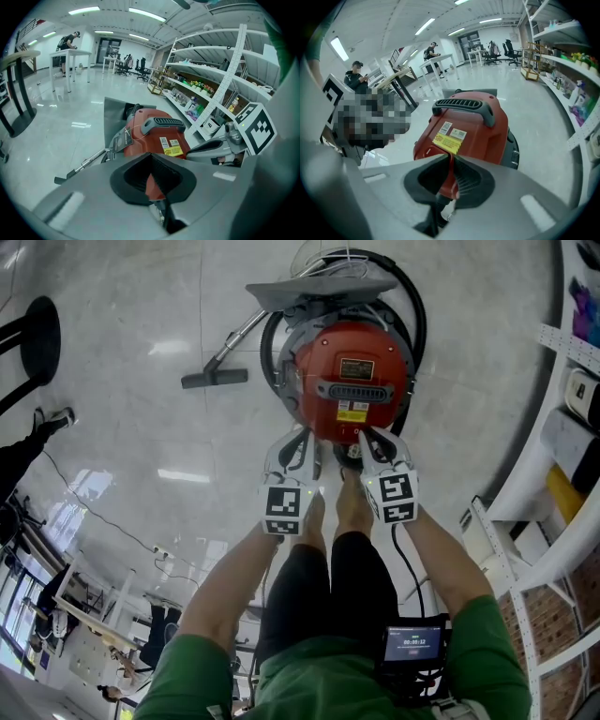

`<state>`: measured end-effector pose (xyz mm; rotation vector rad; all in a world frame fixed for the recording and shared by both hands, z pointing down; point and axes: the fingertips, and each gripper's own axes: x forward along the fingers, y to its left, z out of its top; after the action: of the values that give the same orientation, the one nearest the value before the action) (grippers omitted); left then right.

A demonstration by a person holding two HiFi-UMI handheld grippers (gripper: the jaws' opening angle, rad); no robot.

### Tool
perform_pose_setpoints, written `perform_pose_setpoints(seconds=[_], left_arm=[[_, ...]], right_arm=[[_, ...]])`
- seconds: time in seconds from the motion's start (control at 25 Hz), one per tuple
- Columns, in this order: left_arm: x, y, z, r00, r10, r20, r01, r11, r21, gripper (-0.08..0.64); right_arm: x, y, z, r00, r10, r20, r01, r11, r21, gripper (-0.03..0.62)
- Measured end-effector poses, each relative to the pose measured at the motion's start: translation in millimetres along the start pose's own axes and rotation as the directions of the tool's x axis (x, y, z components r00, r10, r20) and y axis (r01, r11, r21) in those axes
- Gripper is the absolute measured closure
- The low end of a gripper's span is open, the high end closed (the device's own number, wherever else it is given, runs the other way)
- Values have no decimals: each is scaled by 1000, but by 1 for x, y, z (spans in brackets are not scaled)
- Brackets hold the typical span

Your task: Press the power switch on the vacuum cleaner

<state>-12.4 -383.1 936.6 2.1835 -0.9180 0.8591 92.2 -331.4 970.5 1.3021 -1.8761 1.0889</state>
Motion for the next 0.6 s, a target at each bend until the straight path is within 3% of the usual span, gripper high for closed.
perform_pose_setpoints(seconds=[0.32,0.6], left_arm=[[-13,-2,21,999,21,33,-22,999,24,552],[-49,-19,73,995,19,103,-26,997,68,552]], right_arm=[[-21,-4,25,999,-20,38,21,999,-33,569],[-86,-8,78,991,-44,126,51,997,-51,569]])
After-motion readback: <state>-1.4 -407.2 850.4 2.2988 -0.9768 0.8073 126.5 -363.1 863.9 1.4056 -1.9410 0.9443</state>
